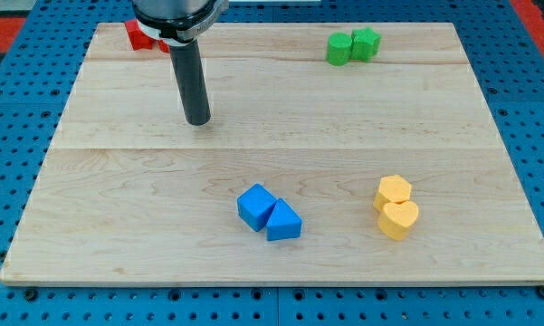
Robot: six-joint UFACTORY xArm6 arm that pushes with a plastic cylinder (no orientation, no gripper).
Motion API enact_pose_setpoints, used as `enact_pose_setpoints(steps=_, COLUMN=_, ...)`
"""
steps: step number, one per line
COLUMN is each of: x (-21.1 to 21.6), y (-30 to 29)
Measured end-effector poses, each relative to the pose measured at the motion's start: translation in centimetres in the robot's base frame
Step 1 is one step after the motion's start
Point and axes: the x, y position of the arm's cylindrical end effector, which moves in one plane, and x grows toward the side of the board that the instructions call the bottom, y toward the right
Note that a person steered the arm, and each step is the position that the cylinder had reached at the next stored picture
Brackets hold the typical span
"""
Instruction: Slide the red circle to the bottom right of the red star
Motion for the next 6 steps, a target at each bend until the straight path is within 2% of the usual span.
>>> enact_pose_setpoints(steps=2, x=-11.2, y=0.0)
enact_pose_setpoints(steps=3, x=-14.0, y=1.6)
enact_pose_setpoints(steps=4, x=-19.4, y=1.4)
enact_pose_setpoints(steps=5, x=-20.0, y=0.0)
enact_pose_setpoints(steps=6, x=-20.1, y=-4.1)
